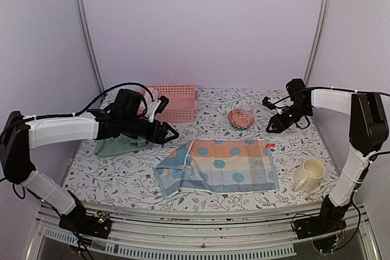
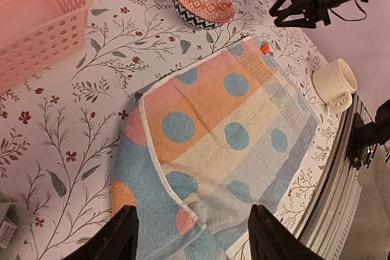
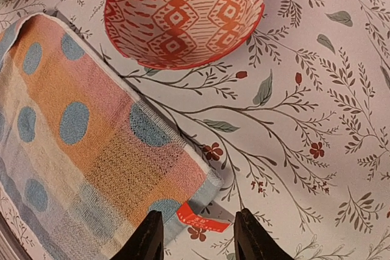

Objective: Roll the towels
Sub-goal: Adjust the towel at the center of the board, then pick up the towel from the center of the board.

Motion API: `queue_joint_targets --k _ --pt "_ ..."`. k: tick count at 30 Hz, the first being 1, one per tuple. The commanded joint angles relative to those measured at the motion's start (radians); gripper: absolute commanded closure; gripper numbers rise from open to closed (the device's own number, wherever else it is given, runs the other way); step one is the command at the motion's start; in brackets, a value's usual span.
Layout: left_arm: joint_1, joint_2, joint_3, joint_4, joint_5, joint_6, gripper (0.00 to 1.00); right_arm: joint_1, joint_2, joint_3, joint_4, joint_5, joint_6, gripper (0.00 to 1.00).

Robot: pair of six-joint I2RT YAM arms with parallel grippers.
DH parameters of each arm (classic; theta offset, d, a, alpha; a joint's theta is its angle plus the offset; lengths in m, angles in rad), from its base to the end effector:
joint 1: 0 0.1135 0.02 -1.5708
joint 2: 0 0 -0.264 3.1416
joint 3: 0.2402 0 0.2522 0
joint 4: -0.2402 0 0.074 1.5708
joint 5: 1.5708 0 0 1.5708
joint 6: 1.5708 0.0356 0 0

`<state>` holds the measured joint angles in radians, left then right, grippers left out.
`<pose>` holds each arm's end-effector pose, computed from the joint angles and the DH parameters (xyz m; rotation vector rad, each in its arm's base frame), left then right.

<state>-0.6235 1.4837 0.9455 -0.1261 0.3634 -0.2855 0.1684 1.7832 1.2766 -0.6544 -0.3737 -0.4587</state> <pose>0.2545 -0.1986 0.2363 0.5972 2.2608 -0.8825 0.3544 0.0734 0.2069 -0.9181 2.4933 0.4168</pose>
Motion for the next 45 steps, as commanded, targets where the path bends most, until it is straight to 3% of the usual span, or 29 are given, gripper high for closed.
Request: queue_joint_targets --k 1,5,13,17,20,22,29,34,45 --pt "-0.049 -0.019 -0.026 0.008 -0.101 0.079 0.4 -0.01 0.118 0.07 -0.03 -0.021 0.037 0.6" --pt "-0.077 -0.018 -0.032 -0.033 -0.136 0.094 0.46 -0.01 0.201 0.126 -0.086 -0.028 0.05 0.63" --pt "-0.112 -0.02 -0.049 -0.007 -0.16 0.09 0.48 -0.01 0.271 0.14 -0.104 -0.078 0.058 0.66" --pt "-0.12 0.008 -0.051 -0.014 -0.15 0.096 0.5 -0.01 0.295 0.157 -0.103 -0.113 0.049 0.78" --pt "-0.155 0.024 -0.055 -0.029 -0.139 0.132 0.5 -0.012 0.301 0.159 -0.09 -0.112 0.046 0.94" --pt "-0.195 0.041 -0.044 -0.065 -0.186 0.159 0.49 -0.015 0.298 0.155 -0.081 -0.1 0.045 0.97" --pt "-0.32 0.136 0.043 -0.237 -0.413 0.272 0.48 -0.023 0.283 0.135 -0.064 -0.107 0.039 0.97" --pt "-0.338 0.206 0.103 -0.33 -0.527 0.313 0.55 -0.023 0.286 0.126 -0.06 -0.115 0.038 0.97" --pt "-0.353 0.237 0.115 -0.336 -0.527 0.379 0.59 -0.023 0.286 0.119 -0.062 -0.126 0.035 0.97"
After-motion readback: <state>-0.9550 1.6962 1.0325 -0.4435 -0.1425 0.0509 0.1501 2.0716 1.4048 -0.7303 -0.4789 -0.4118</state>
